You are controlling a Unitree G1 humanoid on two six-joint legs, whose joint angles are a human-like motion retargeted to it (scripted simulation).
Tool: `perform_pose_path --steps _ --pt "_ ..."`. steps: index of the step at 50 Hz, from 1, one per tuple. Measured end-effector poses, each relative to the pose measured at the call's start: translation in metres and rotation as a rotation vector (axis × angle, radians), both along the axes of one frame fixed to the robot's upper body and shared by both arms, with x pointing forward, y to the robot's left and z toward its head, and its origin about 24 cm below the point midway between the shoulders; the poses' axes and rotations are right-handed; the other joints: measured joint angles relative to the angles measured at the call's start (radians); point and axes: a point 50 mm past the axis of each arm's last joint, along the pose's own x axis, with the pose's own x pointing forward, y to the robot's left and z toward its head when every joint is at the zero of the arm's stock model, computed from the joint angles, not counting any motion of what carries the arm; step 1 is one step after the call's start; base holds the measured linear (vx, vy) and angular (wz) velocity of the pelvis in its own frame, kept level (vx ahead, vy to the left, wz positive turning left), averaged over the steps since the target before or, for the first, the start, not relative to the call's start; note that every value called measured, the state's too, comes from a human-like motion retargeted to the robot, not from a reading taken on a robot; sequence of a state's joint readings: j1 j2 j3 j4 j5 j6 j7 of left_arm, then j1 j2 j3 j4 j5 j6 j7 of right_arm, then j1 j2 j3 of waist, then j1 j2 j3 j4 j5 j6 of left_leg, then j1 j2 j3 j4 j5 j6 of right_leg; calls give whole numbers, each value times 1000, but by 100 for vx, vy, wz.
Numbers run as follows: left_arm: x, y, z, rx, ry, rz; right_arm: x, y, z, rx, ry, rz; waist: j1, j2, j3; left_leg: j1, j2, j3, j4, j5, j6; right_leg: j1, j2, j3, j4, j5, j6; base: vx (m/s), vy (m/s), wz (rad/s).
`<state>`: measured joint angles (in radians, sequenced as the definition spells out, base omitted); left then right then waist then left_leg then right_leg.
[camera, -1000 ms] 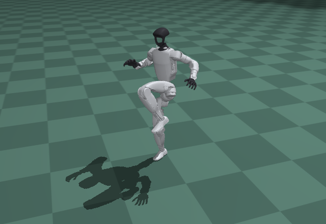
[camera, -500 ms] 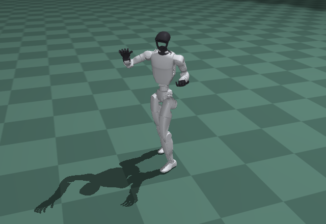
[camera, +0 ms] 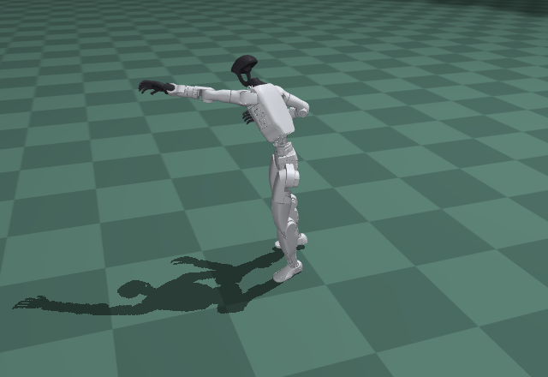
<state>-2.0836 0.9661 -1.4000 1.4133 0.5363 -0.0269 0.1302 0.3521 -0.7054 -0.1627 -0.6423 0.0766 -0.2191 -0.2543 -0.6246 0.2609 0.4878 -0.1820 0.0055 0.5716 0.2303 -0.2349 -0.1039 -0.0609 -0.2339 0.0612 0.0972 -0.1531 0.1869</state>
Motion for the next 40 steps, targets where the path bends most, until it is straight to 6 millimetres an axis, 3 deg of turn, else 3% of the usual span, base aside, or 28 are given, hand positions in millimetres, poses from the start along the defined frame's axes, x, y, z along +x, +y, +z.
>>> perform_pose_path --steps 3,5,8,10,11,13,15,16,17,18,20,21,23,25,26,29,32,33,35,37,40 --pt "-7 -66 22 193 -226 -423 -20 -2 14 -52 -62 -44 31 -33 -6 5 -8 0 -39 7 -54 2 -5 -89 -49 22 10 9 10 -80" --pt "-5 -124 11 241 -266 -745 -22 12 27 -88 -169 -18 95 -65 -29 25 -11 7 -54 8 -86 15 -8 -115 -64 29 8 14 5 -53" --pt "1 -194 -47 68 -170 -1232 -9 40 60 -189 -407 54 207 -69 -100 42 1 -5 -38 -3 -102 40 -1 -163 -43 28 -17 19 3 22" --pt "-10 -211 -93 -158 -123 -1534 8 55 93 -268 -593 67 278 -72 -148 52 17 -20 -16 -21 -97 60 11 -210 -11 14 -46 22 -1 59" --pt "-12 -216 -120 -351 -131 -1666 21 60 109 -275 -666 42 335 -72 -184 56 24 -26 -5 -32 -81 65 17 -231 10 5 -64 23 -4 64" --pt "-23 -207 -172 -796 -193 -1840 49 72 148 -284 -801 -43 447 -77 -251 44 43 -51 31 -60 -51 65 31 -279 57 -26 -106 23 -6 75" --pt "-36 -186 -229 -1265 -239 -1883 87 87 187 -292 -874 -190 584 -118 -308 39 57 -62 65 -85 -30 65 40 -309 101 -69 -149 24 -11 54" --pt "-41 -181 -256 -1482 -215 -1876 113 85 204 -334 -838 -301 675 -154 -319 44 60 -61 79 -92 -27 72 38 -321 115 -88 -159 25 -14 42" --pt "-45 -173 -280 -1688 -195 -1843 137 77 220 -392 -781 -423 759 -189 -328 42 63 -66 99 -99 -26 79 36 -340 129 -107 -167 24 -14 69" --pt "-46 -162 -302 -1877 -147 -1778 161 56 234 -462 -671 -554 831 -220 -335 26 67 -83 129 -107 -26 86 34 -370 142 -124 -172 24 -13 93" --pt "-48 -150 -345 -2234 -55 -1637 189 -11 241 -602 -314 -787 987 -299 -320 35 44 -90 127 -98 -17 104 13 -399 163 -148 -170 25 -13 118" --pt "-51 -150 -361 -2256 -28 -1575 192 -45 237 -658 -111 -862 1028 -313 -306 27 44 -118 154 -102 -12 122 14 -415 175 -155 -178 27 -12 179" --pt "-56 -140 -383 -2219 28 -1453 175 -108 230 -629 150 -1001 1080 -330 -284 15 47 -194 199 -108 -18 156 32 -427 208 -165 -193 29 -13 257" --pt "-64 -127 -397 -2148 33 -1347 151 -141 235 -518 122 -1100 1083 -322 -267 21 50 -287 210 -105 -41 167 66 -396 274 -174 -212 30 -15 287" --pt "-68 -117 -401 -2144 0 -1302 144 -143 241 -456 17 -1102 1066 -317 -250 30 52 -332 201 -103 -52 152 83 -370 329 -184 -218 28 -18 276" --pt "-78 -87 -411 -2126 -96 -1176 132 -126 253 -341 -269 -1000 1014 -306 -203 60 71 -442 151 -100 -61 63 114 -311 515 -216 -229 24 -22 222" --pt "-85 -71 -413 -2023 -139 -1086 125 -96 254 -454 -439 -889 989 -287 -169 75 115 -499 101 -111 -31 -80 102 -304 666 -237 -226 20 -27 126" --pt "-86 -72 -413 -1990 -129 -1071 119 -89 253 -514 -483 -872 991 -272 -165 76 131 -515 91 -116 -22 -128 86 -318 694 -242 -217 20 -28 100" --pt "-84 -72 -408 -1886 -85 -1074 107 -70 256 -601 -584 -812 971 -229 -136 91 181 -566 66 -113 -83 -187 69 -366 688 -252 -202 18 -30 91" --pt "-77 -73 -396 -1791 -60 -1103 99 -50 259 -658 -651 -746 937 -225 -66 117 187 -571 63 -124 -33 -244 12 -395 650 -241 -184 18 -30 71" --pt "-62 -92 -382 -1675 -37 -1178 93 -27 254 -680 -736 -654 880 -201 -26 129 197 -605 77 -136 -37 -320 -68 -451 500 -162 -124 23 -30 64"
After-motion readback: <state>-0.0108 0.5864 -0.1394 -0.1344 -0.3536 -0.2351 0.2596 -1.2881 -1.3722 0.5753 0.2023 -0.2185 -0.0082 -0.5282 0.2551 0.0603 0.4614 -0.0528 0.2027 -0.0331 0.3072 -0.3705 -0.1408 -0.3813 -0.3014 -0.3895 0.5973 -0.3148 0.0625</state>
